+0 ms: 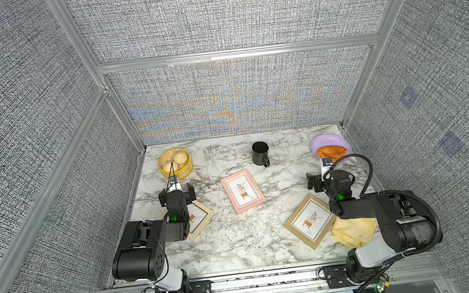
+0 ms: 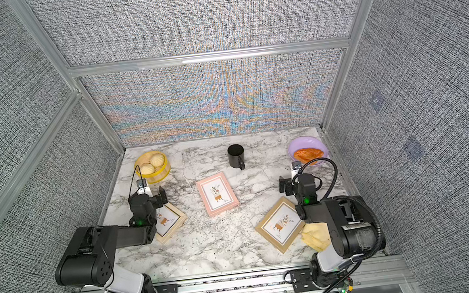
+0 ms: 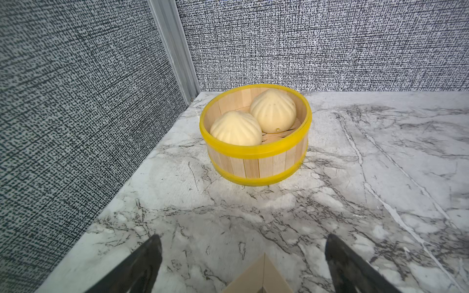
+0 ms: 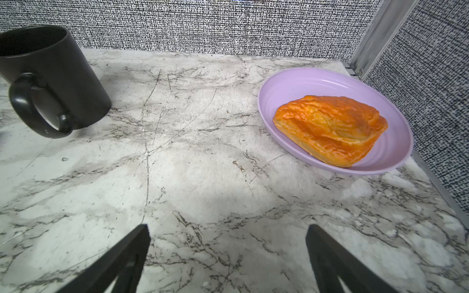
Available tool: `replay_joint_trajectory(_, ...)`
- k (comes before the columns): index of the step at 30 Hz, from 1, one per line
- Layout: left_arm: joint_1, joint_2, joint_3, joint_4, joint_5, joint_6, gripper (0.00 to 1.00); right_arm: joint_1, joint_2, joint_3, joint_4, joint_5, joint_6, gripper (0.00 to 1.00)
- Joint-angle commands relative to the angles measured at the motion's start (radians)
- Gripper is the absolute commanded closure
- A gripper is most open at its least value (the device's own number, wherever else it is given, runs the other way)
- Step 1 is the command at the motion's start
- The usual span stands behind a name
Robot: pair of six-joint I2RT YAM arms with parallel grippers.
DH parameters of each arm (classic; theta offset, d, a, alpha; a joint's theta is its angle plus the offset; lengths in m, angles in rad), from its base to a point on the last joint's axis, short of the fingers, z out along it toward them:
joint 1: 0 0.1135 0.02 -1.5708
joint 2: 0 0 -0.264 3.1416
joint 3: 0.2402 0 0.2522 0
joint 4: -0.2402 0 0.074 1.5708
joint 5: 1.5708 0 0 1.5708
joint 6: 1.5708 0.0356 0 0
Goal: Wipe the picture frame with a cloth
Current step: Pick up the cleaning item at the center of the board.
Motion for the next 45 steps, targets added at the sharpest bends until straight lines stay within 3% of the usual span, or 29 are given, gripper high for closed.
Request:
replay_joint_trajectory(1, 0.002, -0.002, 0.005, 0.000, 0.007, 0.003, 0.00, 0.000, -0.002, 0.001, 0.001, 0.006, -0.003, 0.01)
replay_joint_trajectory(8, 0.002, -0.006, 0.001, 0.005, 0.006, 0.003, 0.02, 0.000, -0.004, 0.003, 0.011, -0.012, -0.003, 0.01)
replay_joint_trajectory(10, -0.010, -0.045, 0.004, -0.042, -0.044, -0.003, 0.06, 0.003, -0.086, 0.085, -0.215, -0.047, -0.028, 0.01)
replay_joint_trajectory(12, -0.023, -0.094, -0.005, -0.091, -0.013, 0.028, 0.07, 0.009, -0.156, 0.256, -0.553, -0.012, -0.010, 0.01)
replay_joint_trajectory(17, -0.043, -0.027, -0.023, 0.050, -0.062, 0.040, 0.07, 0.021, -0.178, 0.494, -0.973, 0.107, 0.025, 0.01)
replay_joint_trajectory(19, -0.042, -0.055, 0.009, -0.031, -0.054, 0.045, 0.06, 0.025, -0.221, 0.495, -1.032, 0.104, 0.045, 0.01)
replay_joint_trajectory(22, -0.053, -0.189, 0.170, -0.447, -0.036, 0.055, 0.06, 0.027, -0.306, 0.456, -1.082, 0.087, 0.124, 0.01)
replay_joint_trajectory(23, -0.053, -0.224, 0.195, -0.500, -0.016, 0.060, 0.06, 0.027, -0.332, 0.442, -1.096, 0.069, 0.148, 0.01)
replay_joint_trajectory(25, -0.053, -0.261, 0.196, -0.470, 0.000, 0.062, 0.05, 0.030, -0.369, 0.427, -1.140, 0.041, 0.194, 0.01)
replay_joint_trajectory(29, -0.053, -0.313, 0.334, -0.744, 0.062, 0.033, 0.05, 0.041, -0.383, 0.455, -1.296, 0.030, 0.281, 0.01)
replay_joint_trajectory(36, -0.055, -0.294, 0.526, -1.050, 0.166, -0.074, 0.06, 0.061, -0.331, 0.586, -1.698, 0.041, 0.478, 0.01)
replay_joint_trajectory(41, -0.067, -0.304, 0.577, -1.166, 0.284, -0.171, 0.06, 0.060, -0.355, 0.656, -2.031, 0.100, 0.683, 0.01)
replay_joint_trajectory(45, -0.092, -0.301, 0.610, -1.254, 0.296, -0.235, 0.06, 0.002, -0.405, 0.669, -2.129, 0.074, 0.714, 0.01)
